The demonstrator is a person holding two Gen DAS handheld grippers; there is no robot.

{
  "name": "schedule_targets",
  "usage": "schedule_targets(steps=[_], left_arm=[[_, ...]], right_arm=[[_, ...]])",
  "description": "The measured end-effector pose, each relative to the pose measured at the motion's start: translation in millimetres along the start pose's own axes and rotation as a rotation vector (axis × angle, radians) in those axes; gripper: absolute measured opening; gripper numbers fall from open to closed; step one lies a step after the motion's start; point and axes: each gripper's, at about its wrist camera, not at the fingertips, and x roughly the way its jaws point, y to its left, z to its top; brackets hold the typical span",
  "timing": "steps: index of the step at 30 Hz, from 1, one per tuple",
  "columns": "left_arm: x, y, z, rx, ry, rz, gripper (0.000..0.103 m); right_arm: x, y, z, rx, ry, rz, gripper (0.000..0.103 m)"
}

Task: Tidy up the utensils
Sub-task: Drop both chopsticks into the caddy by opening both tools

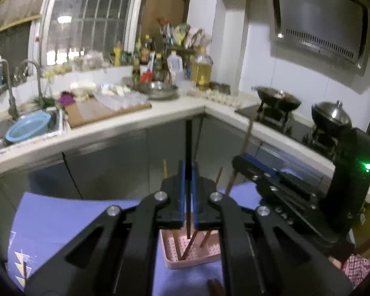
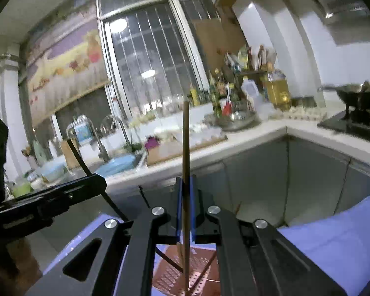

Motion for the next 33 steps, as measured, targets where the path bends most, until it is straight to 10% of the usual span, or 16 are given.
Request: schedule_targets(steps=[9,12,27,33], left_arm=[[53,-2,-49,0.002,0.166,0.01,0.005],[64,-2,-58,-0.002,0.206,0.051,0.022],[-57,-18,-54,-0.006,0.014,0.048,0.024],[-86,-24,-120,0.012,0.075,0.026,0.024]], right_arm=[[25,0,-48,0.007,0.15,0.009,0.006],[27,0,-53,0.029,0.201,-0.018,0.007],[-80,21,-38,0.053,0.074,0.054,0.009],[-135,6,-101,0.142,0.088,0.031,0.053]])
